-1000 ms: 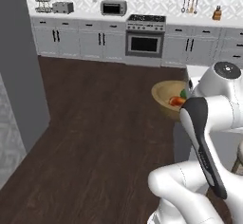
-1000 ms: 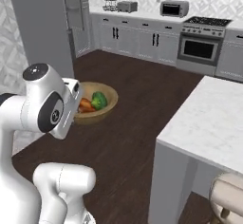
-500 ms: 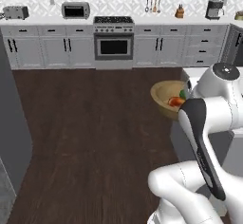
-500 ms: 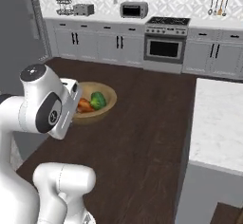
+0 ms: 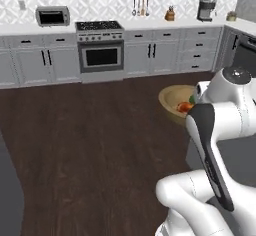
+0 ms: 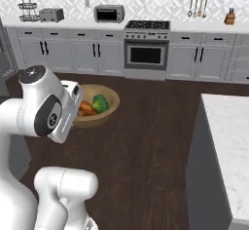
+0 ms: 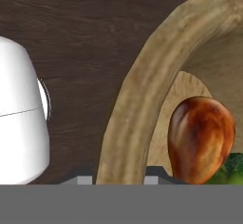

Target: Pick the chicken drumstick and broccoli from their plates and place them in the bowl. Then put the bowl in the fridge.

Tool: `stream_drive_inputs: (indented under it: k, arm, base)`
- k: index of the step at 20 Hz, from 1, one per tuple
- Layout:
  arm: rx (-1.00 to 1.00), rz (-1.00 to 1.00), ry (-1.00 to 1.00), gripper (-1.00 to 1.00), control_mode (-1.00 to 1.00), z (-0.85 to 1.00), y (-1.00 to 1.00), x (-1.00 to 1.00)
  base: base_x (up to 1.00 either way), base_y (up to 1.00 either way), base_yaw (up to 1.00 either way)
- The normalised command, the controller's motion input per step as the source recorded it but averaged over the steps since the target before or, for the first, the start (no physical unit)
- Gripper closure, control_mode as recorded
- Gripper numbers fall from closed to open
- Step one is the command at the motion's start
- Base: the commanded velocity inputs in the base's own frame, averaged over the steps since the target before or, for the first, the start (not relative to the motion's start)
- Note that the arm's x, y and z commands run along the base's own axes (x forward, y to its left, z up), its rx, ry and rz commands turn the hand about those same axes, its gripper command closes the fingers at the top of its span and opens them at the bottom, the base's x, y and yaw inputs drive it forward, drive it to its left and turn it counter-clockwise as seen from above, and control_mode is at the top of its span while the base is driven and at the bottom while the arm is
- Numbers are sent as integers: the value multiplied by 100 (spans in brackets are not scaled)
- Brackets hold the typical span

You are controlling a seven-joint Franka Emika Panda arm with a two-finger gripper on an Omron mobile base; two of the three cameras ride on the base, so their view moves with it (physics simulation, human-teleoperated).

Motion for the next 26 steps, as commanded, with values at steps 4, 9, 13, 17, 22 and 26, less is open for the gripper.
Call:
stream_drive_inputs:
  k: [4, 9, 13, 17, 22, 26]
  arm:
    - [0, 0, 0, 100, 100, 0, 0, 0]
    - [0, 0, 0, 100, 100, 0, 0, 0]
    - [0, 0, 0, 100, 100, 0, 0, 0]
    - [0, 0, 0, 100, 100, 0, 0, 0]
    - [0, 0, 0, 100, 100, 0, 0, 0]
    - [0, 0, 0, 100, 100, 0, 0, 0]
  base:
    - [100, 19, -23]
    - [100, 17, -21]
    - [100, 25, -12]
    - [100, 21, -2]
    - [100, 24, 9]
    - [100, -3, 68]
